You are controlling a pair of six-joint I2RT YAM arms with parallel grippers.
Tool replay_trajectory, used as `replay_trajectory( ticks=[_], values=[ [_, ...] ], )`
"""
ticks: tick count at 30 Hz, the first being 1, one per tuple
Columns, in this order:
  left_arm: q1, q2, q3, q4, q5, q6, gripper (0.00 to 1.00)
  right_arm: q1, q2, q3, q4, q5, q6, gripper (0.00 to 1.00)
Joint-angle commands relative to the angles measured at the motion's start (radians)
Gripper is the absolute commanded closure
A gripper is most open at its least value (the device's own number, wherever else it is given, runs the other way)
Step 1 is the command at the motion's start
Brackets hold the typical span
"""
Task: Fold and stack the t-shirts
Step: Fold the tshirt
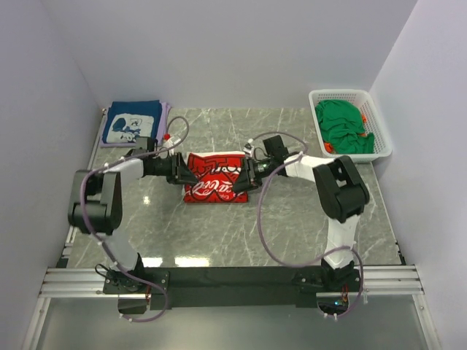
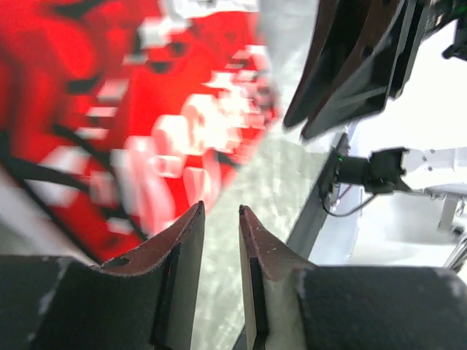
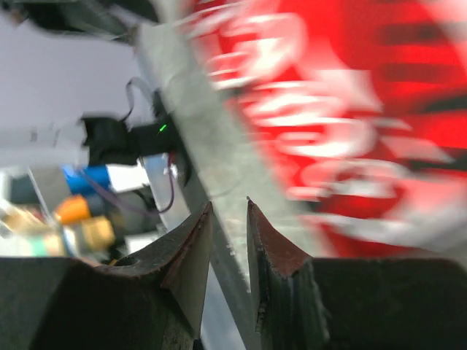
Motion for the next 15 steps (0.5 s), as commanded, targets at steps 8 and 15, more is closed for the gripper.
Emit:
replay_trajectory(
  ticks=[8, 15],
  values=[
    [-0.084, 0.033, -0.134, 0.226, 0.045, -0.136, 0.72, 0.120, 0.054, 0.010, 0.089, -0.006, -0.037, 0.68],
    [0.000, 0.242, -0.080, 0.137, -0.009, -0.055, 0.73, 0.005, 0.214, -0.006, 0.086, 0.025, -0.013, 0.69]
  ],
)
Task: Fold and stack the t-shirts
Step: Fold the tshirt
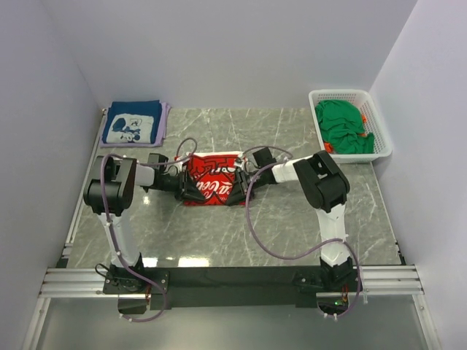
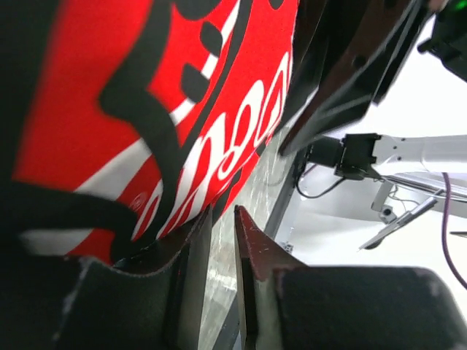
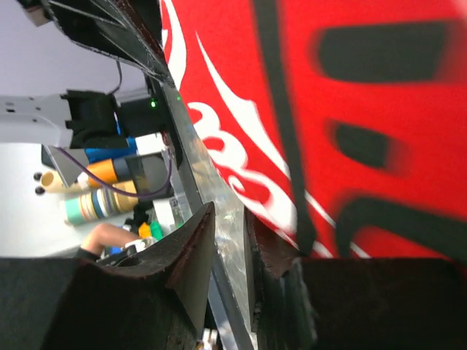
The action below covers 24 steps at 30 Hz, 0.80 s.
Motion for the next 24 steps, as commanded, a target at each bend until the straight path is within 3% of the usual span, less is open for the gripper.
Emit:
replay_trajectory(
  ticks=[1, 4, 8, 10, 13, 16, 18, 24],
  values=[
    [0.055, 0.040, 0.020, -0.064, -0.088, 0.082, 0.73, -0.082, 0.025, -0.025, -0.026, 0.116, -0.013, 0.69],
    [0.073, -0.010, 0.029, -0.200, -0.068, 0.190, 0.73, -0.107, -0.026, -0.039, -0.100, 0.099, -0.062, 0.70],
    [0.087, -0.120, 0.104, -0.420, 0.015, 0.459, 0.71, -0.084, -0.171, -0.019, -0.279, 0.032, -0.232, 0.74],
    [0.098, -0.162, 0.174, -0.455, 0.050, 0.492, 0.71, -0.092, -0.230, 0.045, -0.307, 0.030, -0.254, 0.74],
    [0.101, -0.183, 0.217, -0.304, 0.052, 0.375, 0.70, -0.118, -0.241, 0.153, -0.261, 0.085, -0.231, 0.71],
    [0.099, -0.149, 0.223, -0.015, 0.031, 0.068, 0.68, -0.127, -0.151, 0.281, -0.198, 0.113, -0.155, 0.69],
    [0.096, -0.109, 0.243, 0.122, 0.014, -0.014, 0.67, -0.128, -0.094, 0.370, -0.180, 0.139, -0.130, 0.69],
    [0.090, 0.044, 0.352, 0.290, -0.127, -0.192, 0.63, -0.145, 0.106, 0.516, -0.056, 0.169, 0.023, 0.68]
  ],
)
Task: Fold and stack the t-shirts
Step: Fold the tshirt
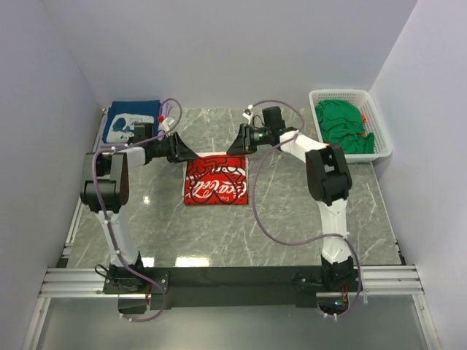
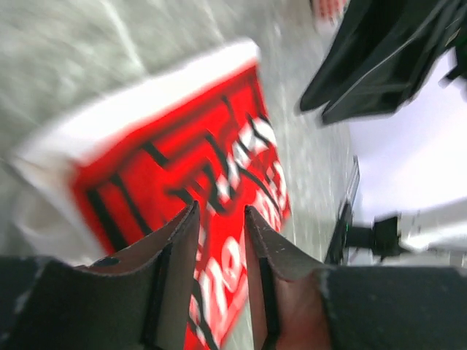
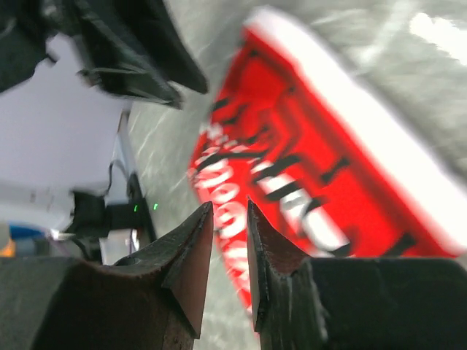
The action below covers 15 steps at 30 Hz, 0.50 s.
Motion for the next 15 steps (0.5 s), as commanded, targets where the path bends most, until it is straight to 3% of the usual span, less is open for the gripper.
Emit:
replay_trajectory(
  ticks=[1, 7, 10, 15],
  values=[
    [-0.005, 0.089, 0.060, 0.208, -0.092, -0.188, 0.63, -0.014, 0.133, 0.061, 0.060, 0.046, 0.103, 0.67],
    [0.001, 0.192, 0.114, 0.106, -0.253, -0.157, 0.64, -0.075, 0.242, 0.091, 0.077, 0.124, 0.251, 0.68],
    [0.009, 0.183, 0.078, 0.083, -0.316, -0.142, 0.65, -0.115, 0.239, 0.067, 0.054, 0.204, 0.234, 0.68],
    [0.052, 0.096, 0.031, 0.081, -0.247, -0.110, 0.64, -0.140, 0.257, 0.174, -0.069, 0.267, 0.162, 0.69]
  ],
)
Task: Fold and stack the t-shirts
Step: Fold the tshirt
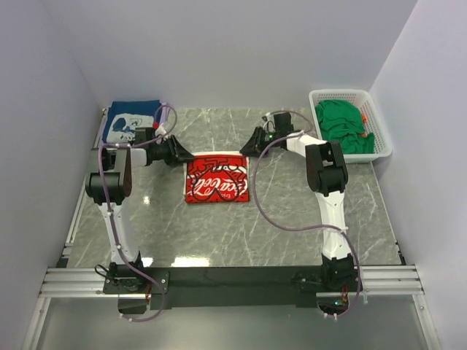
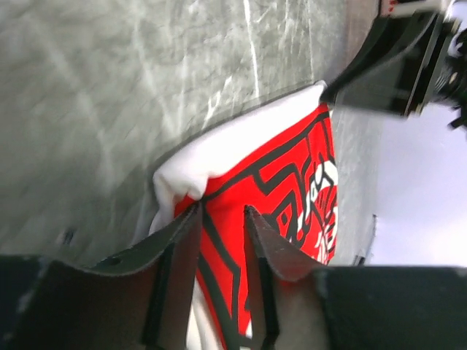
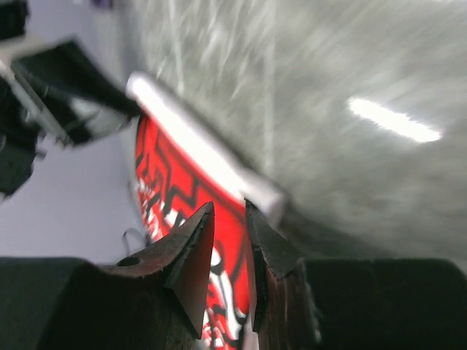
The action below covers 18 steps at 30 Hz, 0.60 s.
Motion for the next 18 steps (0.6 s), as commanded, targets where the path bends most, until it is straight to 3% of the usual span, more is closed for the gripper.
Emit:
replay_trajectory(
  ticks=[1, 4, 8, 13, 18],
  values=[
    [0.032, -0.129, -0.052, -0.019, -0.048, 0.085, 0.62, -0.037, 0.016, 0.107, -0.111, 0.169, -0.097, 0.69],
    [0.036, -0.327, -0.105, -0.048, -0.069, 0.180, 0.54, -0.023, -0.039, 0.170, -0.191, 0.189, -0.177, 0.68],
    [0.094, -0.542, -0.092, -0.208, -0.186, 0.315, 0.38, 0.044, -0.198, 0.158, -0.272, 0.250, -0.347, 0.61],
    [0.205, -0.742, -0.024, -0.357, -0.261, 0.395, 0.04, 0.205, -0.430, 0.012, -0.331, 0.417, -0.576, 0.55],
    [0.412, -0.770, 0.048, -0.469, -0.180, 0.294, 0.01, 0.412, -0.520, -0.083, -0.363, 0.624, -0.693, 0.53]
  ],
)
